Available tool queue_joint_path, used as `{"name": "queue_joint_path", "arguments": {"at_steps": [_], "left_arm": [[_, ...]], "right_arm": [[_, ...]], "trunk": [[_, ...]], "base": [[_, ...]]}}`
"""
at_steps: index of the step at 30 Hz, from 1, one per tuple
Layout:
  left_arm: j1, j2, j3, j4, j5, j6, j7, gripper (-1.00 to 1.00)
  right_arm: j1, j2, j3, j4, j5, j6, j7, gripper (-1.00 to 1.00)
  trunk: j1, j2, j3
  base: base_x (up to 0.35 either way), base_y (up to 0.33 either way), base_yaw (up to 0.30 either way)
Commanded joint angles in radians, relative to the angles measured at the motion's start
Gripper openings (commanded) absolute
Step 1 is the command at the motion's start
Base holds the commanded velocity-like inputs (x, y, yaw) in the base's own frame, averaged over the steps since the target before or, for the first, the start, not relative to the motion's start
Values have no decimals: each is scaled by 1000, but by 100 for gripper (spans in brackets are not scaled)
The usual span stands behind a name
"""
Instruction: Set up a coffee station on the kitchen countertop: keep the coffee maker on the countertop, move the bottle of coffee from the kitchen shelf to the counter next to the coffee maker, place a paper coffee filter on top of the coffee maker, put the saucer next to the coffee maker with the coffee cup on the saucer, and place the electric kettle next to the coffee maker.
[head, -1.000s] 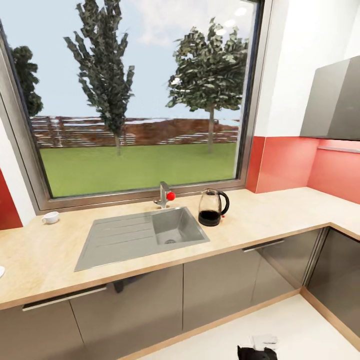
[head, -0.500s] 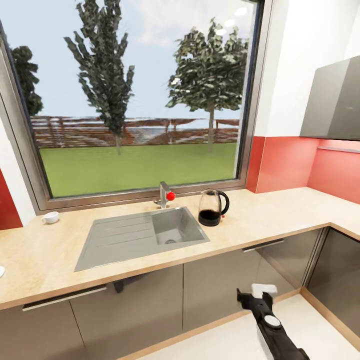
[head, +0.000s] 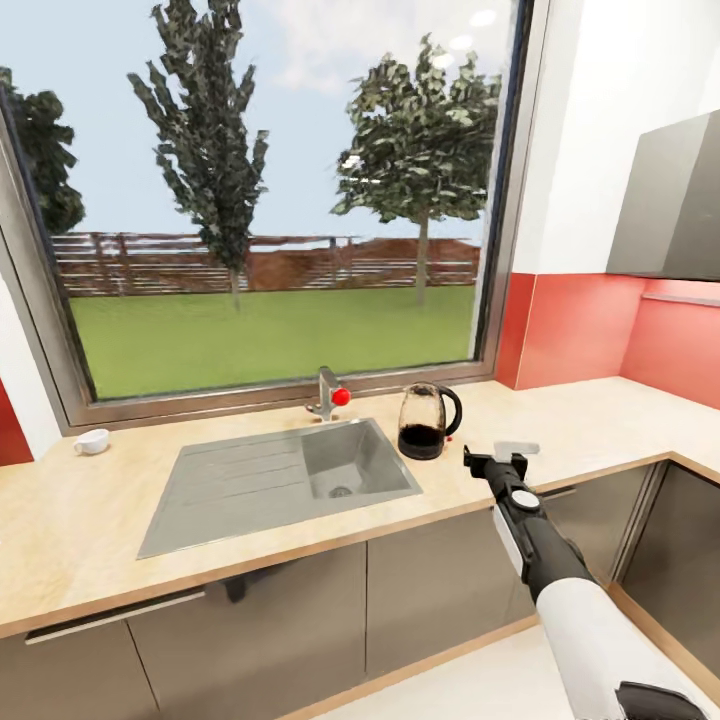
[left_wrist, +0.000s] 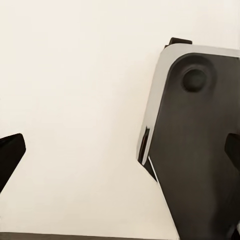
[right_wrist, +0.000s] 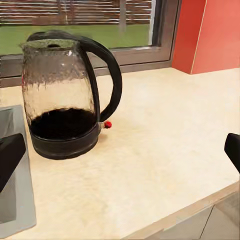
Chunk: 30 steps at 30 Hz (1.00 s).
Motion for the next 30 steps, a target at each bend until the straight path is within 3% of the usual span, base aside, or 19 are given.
{"name": "queue_joint_path", "arguments": {"at_steps": [1, 5, 11, 25, 30], "left_arm": [[1, 2, -9, 3, 8, 4, 2, 100], [2, 3, -9, 4, 8, 4, 14, 100], [3, -1, -7, 4, 11, 6, 101, 100], [3, -9, -5, 8, 11, 9, 97, 100], [3, -12, -4, 30, 11, 8, 97, 100]], "right_arm": [[-1, 3, -2, 4, 11, 0, 2, 100], [-1, 4, 0, 25, 12, -2, 3, 100], [-1, 3, 0, 74, 11, -6, 4, 100], [0, 6, 1, 82, 12, -6, 4, 100], [0, 7, 1, 136, 12, -8, 4, 100]], "trunk": [[1, -1, 0], [1, -1, 0], [1, -1, 0], [1, -1, 0], [1, -1, 0]], "base": [[337, -7, 0], [336, -90, 0], [323, -158, 0], [298, -192, 0], [269, -198, 0]]}}
